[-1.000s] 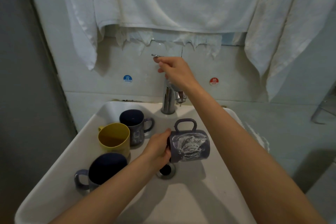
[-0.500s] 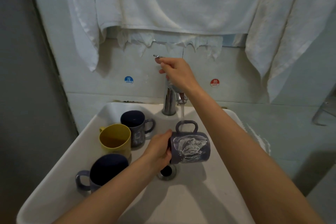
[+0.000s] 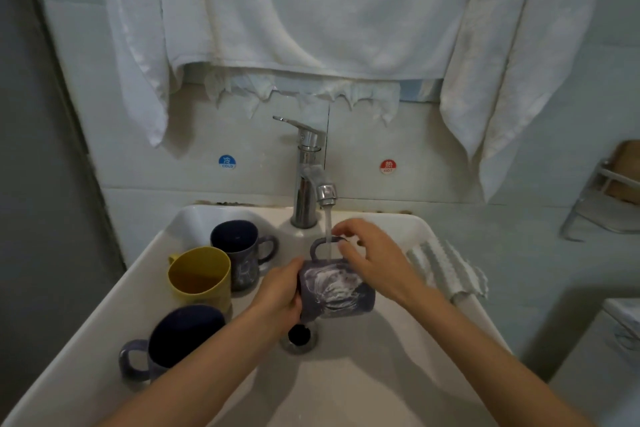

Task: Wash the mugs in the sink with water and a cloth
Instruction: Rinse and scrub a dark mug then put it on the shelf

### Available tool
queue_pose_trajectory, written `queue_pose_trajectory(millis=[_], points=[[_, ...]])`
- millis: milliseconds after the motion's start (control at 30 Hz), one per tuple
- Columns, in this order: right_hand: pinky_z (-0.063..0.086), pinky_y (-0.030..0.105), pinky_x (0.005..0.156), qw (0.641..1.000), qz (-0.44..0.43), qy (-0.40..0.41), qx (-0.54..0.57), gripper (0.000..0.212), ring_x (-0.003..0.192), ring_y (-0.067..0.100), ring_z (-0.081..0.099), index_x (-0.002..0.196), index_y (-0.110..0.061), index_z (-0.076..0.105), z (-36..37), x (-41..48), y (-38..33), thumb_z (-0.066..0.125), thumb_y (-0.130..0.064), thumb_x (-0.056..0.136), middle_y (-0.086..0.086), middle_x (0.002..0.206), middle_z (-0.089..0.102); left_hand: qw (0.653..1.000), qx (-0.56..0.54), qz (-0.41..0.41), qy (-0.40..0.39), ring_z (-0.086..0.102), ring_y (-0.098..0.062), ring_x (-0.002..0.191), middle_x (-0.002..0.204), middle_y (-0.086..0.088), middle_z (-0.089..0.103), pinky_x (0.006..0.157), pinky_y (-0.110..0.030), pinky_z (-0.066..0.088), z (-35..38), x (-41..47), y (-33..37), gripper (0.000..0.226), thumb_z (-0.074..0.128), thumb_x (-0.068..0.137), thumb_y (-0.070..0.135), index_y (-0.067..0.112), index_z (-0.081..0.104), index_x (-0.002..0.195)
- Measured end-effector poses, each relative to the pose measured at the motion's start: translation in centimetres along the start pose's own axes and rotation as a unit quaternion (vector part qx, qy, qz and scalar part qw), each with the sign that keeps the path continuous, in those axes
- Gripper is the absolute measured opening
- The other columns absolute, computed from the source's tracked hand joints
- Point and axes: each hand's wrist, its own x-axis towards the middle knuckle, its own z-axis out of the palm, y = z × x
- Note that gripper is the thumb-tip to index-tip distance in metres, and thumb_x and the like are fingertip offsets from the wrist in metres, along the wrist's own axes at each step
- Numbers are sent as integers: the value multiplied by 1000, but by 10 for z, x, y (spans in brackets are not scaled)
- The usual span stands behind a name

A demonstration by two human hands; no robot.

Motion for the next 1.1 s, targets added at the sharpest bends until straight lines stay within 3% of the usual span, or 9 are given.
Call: queue_pose_trajectory(millis=[67, 167, 300, 400, 533, 633, 733, 833, 1100], points=[[49, 25, 87, 1000, 1, -29, 11, 21, 97, 7, 58, 115, -20, 58, 5, -6, 9, 50, -20, 96, -7, 105, 62, 1000, -11, -15, -24, 60, -28, 71, 57, -15, 67, 64, -36, 49, 2, -3, 1, 26, 40, 99, 13, -2, 58, 90], [53, 24, 79, 998, 19, 35, 50, 18, 79, 5, 63, 105, -18, 64, 1, -2, 10, 49, -13, 96, -7, 88, 66, 994, -14, -37, -97, 60, -32, 80, 85, -22, 65, 70, -40, 49, 4, -7, 3, 29, 37, 99, 16, -4, 57, 95], [47, 9, 69, 988, 37, 100, 109, 16, 72, -2, 64, 98, -10, 65, -6, -1, 13, 51, -5, 94, -6, 81, 66, 948, 230, 49, -213, 62, -28, 91, 105, -16, 64, 72, -34, 53, -3, -3, 8, 31, 58, 85, 10, 4, 54, 116], [49, 11, 71, 985, 63, 93, 130, 14, 79, 1, 65, 100, -15, 60, -3, -1, 12, 51, -6, 94, -4, 87, 68, 932, 286, 107, -194, 62, -28, 103, 113, -14, 62, 86, -39, 54, -6, 0, 1, 43, 59, 83, -5, 9, 48, 122], [39, 21, 91, 990, 55, 128, 11, 23, 107, 16, 54, 117, -12, 55, 2, -14, 1, 50, -12, 95, -3, 111, 57, 932, 279, 160, -168, 63, -21, 104, 116, -8, 63, 84, -33, 56, -10, 0, -10, 44, 58, 86, -1, 13, 44, 125], [36, 19, 94, 997, 1, 20, -74, 40, 115, 16, 47, 129, -14, 49, 7, -32, -7, 38, -23, 92, 0, 123, 51, 934, 264, 171, -167, 63, -17, 102, 114, -6, 63, 81, -28, 56, -13, -1, -11, 45, 60, 86, 0, 16, 42, 124], [22, 29, 115, 990, -27, -81, -115, 61, 138, 13, 26, 148, -16, 24, 24, -43, -4, 32, -24, 88, 1, 152, 28, 931, 261, 188, -174, 63, -12, 100, 111, 0, 63, 78, -23, 55, -13, -1, -11, 43, 60, 86, 3, 19, 42, 122], [4, 23, 118, 985, -41, -104, -131, 68, 145, 8, 6, 150, -21, 12, 31, -45, -11, 23, -26, 83, -6, 157, 8, 929, 249, 193, -194, 64, -7, 95, 105, 4, 63, 73, -20, 55, -13, -3, -11, 35, 58, 88, 6, 24, 45, 115], [14, 17, 114, 989, -75, -92, -89, 62, 141, 4, 15, 148, -21, 23, 32, -50, -15, 38, -11, 89, -13, 153, 15, 939, 235, 180, -178, 60, -17, 106, 115, -2, 61, 88, -31, 53, -19, 4, -13, 30, 57, 89, 7, 22, 47, 114]])
